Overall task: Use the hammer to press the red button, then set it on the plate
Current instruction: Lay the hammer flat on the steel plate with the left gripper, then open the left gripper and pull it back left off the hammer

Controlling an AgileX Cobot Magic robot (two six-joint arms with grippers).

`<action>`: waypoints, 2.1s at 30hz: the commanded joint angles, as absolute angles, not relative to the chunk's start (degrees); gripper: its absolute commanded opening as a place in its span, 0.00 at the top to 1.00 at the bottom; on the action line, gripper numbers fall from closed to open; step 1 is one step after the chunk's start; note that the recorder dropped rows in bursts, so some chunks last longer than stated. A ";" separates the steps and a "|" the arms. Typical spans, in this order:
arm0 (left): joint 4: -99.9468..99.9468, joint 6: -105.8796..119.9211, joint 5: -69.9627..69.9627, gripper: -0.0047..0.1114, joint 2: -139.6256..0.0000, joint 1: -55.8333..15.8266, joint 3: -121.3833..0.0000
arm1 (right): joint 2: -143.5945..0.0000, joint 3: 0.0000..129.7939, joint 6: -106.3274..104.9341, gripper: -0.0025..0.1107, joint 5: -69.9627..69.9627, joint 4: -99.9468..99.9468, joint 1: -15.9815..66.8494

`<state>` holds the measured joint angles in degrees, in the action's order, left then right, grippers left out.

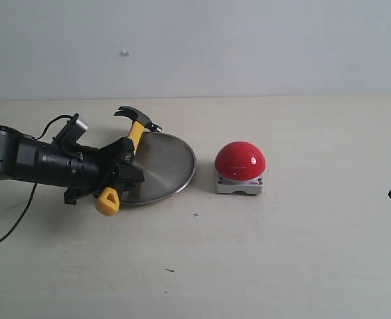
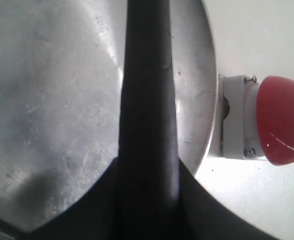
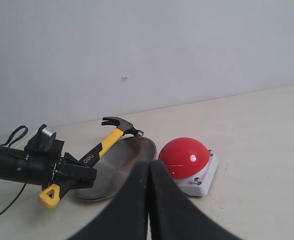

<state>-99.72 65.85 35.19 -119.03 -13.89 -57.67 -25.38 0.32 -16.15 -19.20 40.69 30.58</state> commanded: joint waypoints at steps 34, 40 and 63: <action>-95.10 60.85 46.39 0.53 -118.58 -13.38 -58.16 | -24.98 0.00 -16.33 0.98 -19.14 40.16 30.68; -91.81 59.09 49.94 0.57 -118.58 -10.66 -58.16 | -24.98 0.00 -16.33 0.98 -19.14 40.16 30.68; -89.07 66.20 62.32 0.96 -91.79 -1.29 -53.93 | -24.98 0.00 -16.43 0.98 -19.14 40.16 30.68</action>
<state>-85.39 63.65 63.36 -98.21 -1.34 -55.42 -25.38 0.32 -16.05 -19.10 40.69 30.58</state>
